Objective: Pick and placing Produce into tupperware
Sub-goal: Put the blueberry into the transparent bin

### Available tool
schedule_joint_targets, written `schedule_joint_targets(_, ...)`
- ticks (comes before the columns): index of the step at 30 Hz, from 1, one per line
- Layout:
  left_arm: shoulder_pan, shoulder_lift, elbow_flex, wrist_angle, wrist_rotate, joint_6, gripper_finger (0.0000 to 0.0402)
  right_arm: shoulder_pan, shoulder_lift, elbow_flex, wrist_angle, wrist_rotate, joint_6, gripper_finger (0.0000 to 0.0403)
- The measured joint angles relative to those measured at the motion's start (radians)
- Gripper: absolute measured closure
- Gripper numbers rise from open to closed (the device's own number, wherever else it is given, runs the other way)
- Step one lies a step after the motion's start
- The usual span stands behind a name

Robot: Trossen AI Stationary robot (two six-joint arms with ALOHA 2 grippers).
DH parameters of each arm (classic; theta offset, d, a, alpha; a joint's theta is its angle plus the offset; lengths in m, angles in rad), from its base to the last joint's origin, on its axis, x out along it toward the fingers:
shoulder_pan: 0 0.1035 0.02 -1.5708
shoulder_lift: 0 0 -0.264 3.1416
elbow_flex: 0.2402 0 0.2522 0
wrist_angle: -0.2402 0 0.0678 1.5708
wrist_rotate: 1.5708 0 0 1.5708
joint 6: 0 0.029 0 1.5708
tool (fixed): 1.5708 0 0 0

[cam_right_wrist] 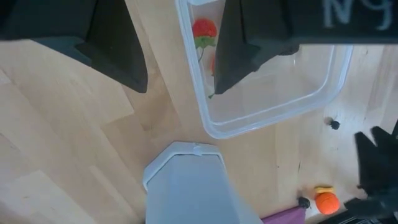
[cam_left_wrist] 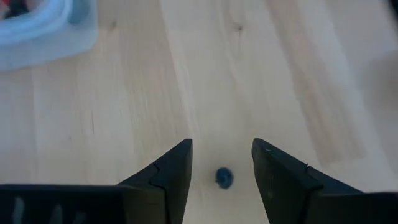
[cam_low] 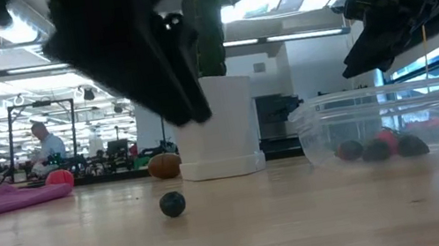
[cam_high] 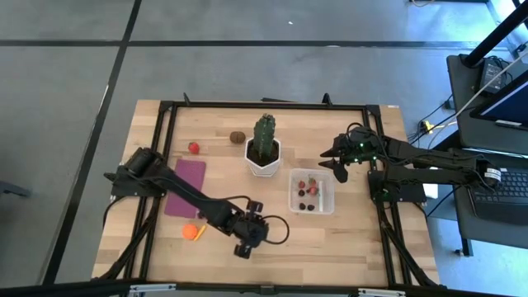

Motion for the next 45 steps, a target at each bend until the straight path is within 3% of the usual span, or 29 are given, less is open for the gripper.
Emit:
schedule_joint_targets(18, 0.000, 0.044, 0.000, -0.044, 0.010, -0.049, 0.0245, 0.000, 0.000, 0.000, -0.002, 0.000, 0.000, 0.0215)
schedule_joint_targets(45, -0.003, 0.093, 0.000, -0.041, 0.011, -0.136, 0.0333, 0.000, 0.000, 0.000, -0.004, 0.000, 0.000, 0.0214)
